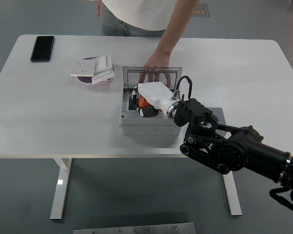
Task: Fetch the battery,place it into the box,close the lid of the box
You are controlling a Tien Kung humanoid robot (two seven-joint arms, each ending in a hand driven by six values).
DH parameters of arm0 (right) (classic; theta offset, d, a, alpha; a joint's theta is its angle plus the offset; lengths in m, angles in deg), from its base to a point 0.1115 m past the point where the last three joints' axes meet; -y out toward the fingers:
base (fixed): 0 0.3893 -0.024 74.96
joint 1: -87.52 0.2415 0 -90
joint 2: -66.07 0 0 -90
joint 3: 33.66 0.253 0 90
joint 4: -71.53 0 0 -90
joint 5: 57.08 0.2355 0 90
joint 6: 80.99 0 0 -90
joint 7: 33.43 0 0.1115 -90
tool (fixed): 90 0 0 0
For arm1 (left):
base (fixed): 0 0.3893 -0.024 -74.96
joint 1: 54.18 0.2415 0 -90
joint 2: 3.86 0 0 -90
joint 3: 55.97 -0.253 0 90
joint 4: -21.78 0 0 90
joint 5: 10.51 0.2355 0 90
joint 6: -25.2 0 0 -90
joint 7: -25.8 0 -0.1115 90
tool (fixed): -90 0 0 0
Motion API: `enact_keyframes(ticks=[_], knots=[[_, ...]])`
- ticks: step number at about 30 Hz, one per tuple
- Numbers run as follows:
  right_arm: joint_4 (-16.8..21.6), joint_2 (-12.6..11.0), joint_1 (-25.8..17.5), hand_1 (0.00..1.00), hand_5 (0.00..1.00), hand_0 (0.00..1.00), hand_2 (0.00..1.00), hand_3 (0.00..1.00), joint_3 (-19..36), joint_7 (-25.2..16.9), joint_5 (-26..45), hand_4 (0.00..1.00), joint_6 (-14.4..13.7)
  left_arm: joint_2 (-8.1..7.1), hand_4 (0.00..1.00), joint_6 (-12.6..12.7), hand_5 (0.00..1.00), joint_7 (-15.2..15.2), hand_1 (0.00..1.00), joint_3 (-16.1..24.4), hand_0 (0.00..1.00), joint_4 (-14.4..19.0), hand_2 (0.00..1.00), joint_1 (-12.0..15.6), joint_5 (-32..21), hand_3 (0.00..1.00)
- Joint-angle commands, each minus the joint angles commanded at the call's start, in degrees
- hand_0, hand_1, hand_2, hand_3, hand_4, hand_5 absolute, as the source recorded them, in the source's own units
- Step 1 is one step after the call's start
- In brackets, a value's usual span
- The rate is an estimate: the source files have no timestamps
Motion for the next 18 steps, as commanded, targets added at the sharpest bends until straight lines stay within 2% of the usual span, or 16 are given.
enact_keyframes(ticks=[13, 14, 18], knots=[[-0.21, -0.24, 0.22, 0.239, 0.002, 0.255, 0.313, 0.321, 1.79, -1.21, 1.83, 0.131, -0.22, -0.01, 0.557, 0.05, 0.071, -0.28, 0.756, 0.36, 0.588, 0.03, 0.6, -0.17, 0.46, 0.548], [-0.25, -0.23, 0.23, 0.276, 0.002, 0.295, 0.396, 0.53, 1.88, -1.31, 1.97, 0.396, -0.29, -0.01, 0.557, 0.07, 0.069, -0.28, 0.756, 0.39, 0.589, 0.03, 0.599, -0.22, 0.49, 0.548], [-0.41, -0.21, 0.15, 0.276, 0.002, 0.295, 0.396, 0.53, 2.03, -1.55, 2.34, 0.396, -0.53, -0.04, 0.557, 0.13, 0.069, -0.3, 0.756, 0.51, 0.589, 0.04, 0.599, -0.38, 0.64, 0.548]])
